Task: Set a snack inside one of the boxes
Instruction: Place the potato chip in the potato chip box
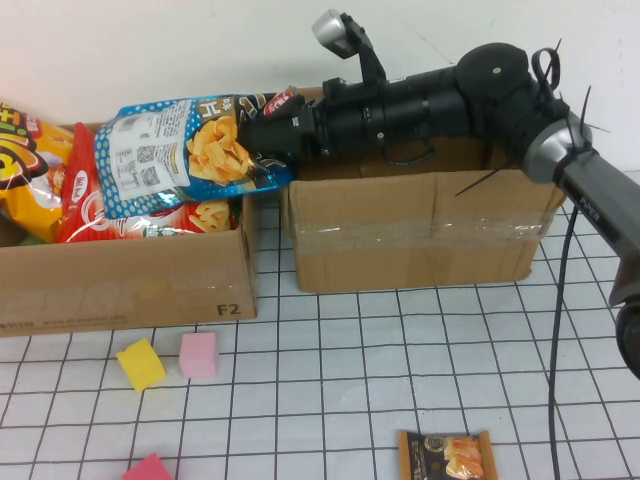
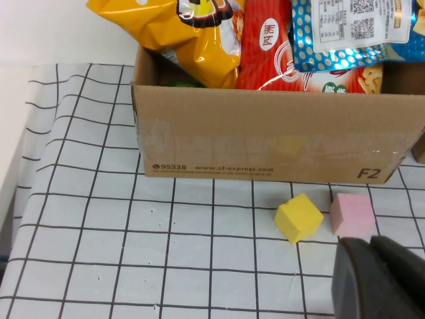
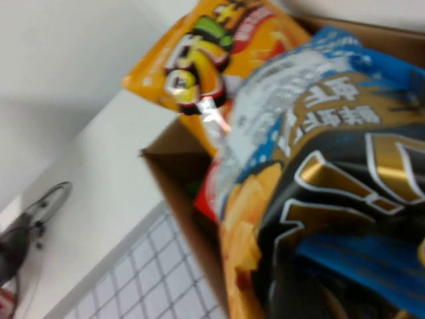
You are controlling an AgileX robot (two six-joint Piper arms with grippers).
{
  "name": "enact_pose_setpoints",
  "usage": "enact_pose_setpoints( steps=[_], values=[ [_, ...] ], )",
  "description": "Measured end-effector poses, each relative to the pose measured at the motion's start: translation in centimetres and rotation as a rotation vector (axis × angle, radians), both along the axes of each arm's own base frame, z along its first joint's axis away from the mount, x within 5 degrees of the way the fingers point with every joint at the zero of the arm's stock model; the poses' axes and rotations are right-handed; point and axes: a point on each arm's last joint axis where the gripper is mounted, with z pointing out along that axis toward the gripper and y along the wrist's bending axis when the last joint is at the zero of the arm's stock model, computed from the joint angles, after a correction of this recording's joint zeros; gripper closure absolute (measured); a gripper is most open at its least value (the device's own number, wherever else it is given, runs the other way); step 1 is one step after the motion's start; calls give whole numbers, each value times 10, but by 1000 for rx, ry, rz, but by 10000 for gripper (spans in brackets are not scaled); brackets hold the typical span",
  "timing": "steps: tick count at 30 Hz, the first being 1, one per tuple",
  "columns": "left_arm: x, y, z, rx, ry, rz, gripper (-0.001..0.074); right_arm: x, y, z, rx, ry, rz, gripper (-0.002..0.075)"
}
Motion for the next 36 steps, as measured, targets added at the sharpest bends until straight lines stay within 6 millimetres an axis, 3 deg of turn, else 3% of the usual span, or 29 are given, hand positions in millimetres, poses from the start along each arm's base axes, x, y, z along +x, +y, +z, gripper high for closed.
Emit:
enact_pose_setpoints(
  steps=[4,6,8,16,21,29,36],
  values=[
    [0,0,0,-4,-2,-3,737,-2,3,9,101,-27,28,587],
    [0,-1,0,-8,-4,-5,737,-2,4,15,173,-33,28,666],
    [0,-1,0,-7,-6,-5,737,-3,5,22,242,-57,36,699],
    [0,-2,1,-21,-9,-12,737,-11,8,48,354,-260,84,719],
    [0,-2,1,-25,-9,-14,737,-23,22,68,388,-352,93,722],
    [0,-3,1,-28,-8,-19,737,-38,54,71,385,-432,66,725],
    [0,-5,0,-38,-2,-37,737,-36,67,72,340,-582,-51,725]
  ],
)
